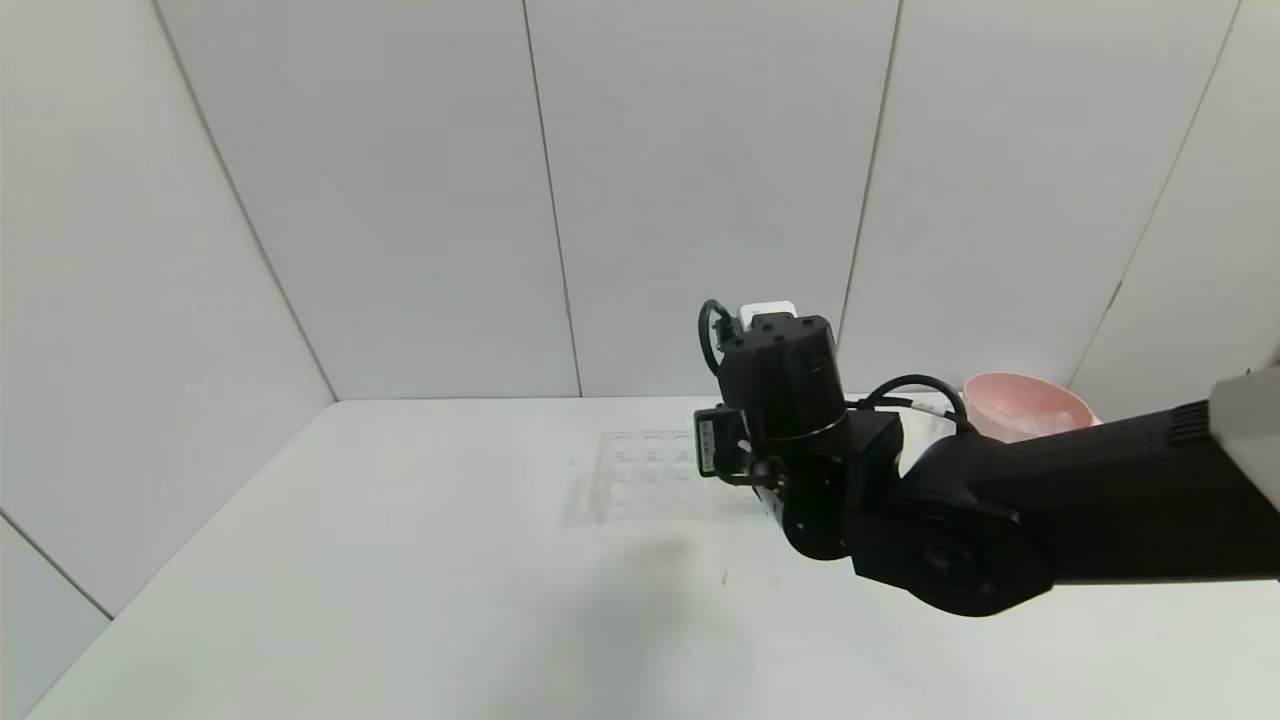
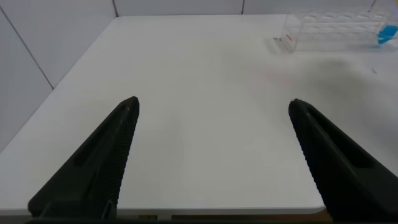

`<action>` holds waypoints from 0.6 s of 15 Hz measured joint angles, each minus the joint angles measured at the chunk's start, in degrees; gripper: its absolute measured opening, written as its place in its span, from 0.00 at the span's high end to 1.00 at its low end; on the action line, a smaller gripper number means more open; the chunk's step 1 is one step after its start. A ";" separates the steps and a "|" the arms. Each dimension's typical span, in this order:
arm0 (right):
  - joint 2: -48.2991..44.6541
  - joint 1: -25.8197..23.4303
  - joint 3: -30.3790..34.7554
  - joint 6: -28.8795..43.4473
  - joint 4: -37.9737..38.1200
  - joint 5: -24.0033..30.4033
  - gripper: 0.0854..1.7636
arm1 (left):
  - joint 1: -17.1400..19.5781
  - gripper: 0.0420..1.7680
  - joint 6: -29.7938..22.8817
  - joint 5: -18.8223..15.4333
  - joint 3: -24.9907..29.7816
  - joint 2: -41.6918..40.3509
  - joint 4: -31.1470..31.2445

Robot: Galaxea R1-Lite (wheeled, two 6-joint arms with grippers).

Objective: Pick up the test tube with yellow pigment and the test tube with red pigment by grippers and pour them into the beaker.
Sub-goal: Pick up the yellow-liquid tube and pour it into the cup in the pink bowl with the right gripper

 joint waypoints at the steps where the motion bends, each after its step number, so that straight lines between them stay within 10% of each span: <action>1: -1.82 0.02 2.95 -0.34 -0.09 1.87 0.74 | 0.00 0.03 0.00 0.00 0.00 0.00 0.00; 9: -19.27 -10.29 23.54 -9.74 -0.88 22.77 0.74 | 0.00 0.03 0.02 0.00 0.00 0.00 0.00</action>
